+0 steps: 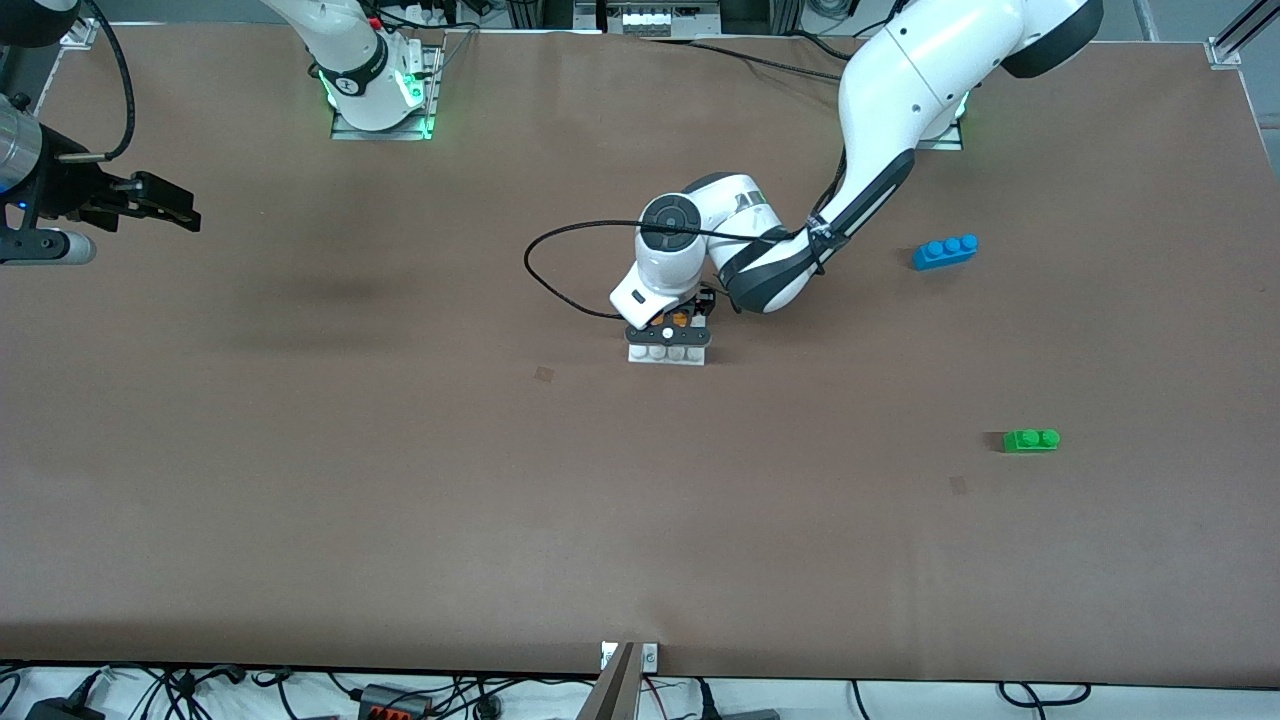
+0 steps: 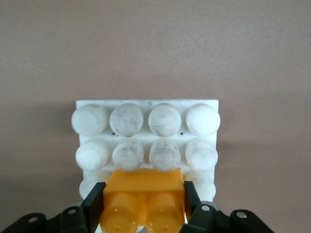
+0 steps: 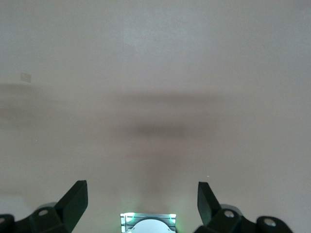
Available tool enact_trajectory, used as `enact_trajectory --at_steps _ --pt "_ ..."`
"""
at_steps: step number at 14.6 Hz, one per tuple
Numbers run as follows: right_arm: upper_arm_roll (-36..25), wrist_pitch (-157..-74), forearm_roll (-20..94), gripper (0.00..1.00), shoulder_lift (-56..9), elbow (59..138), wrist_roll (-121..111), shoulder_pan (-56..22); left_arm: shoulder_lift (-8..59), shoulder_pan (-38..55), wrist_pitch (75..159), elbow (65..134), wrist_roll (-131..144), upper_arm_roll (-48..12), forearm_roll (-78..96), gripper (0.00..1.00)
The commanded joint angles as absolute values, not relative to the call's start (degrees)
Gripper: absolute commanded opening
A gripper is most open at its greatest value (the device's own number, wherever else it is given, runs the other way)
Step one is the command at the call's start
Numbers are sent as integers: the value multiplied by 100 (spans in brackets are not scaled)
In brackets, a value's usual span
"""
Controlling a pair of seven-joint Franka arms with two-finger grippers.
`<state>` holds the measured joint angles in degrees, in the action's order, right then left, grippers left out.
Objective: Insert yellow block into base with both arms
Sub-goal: 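Lower the yellow block onto the base studs and press down with the left gripper, then open the left gripper to release the yellow block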
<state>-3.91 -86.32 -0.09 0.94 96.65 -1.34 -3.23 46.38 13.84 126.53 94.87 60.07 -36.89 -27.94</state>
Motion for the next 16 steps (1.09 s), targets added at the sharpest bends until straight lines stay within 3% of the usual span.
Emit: enact_trajectory --at_steps 1,2,4,9,16 --pt "-413 -8490 88 100 105 9598 -229 -334 4711 1371 12665 9439 6117 -3709 -2971 66" --pt "-413 -8490 88 100 105 9598 -229 -334 4702 1371 12656 9439 6126 -3709 -2971 68" --pt "-413 -8508 88 100 97 9598 -272 -334 4641 1319 12578 9378 6152 -3744 -2936 99" --pt "-404 -8481 88 100 97 9606 -343 -352 4377 767 11401 8904 5986 -4262 -2830 100" --pt "-404 -8376 105 100 97 9615 -694 -351 3929 -446 11083 8859 4836 -4377 -2804 100"
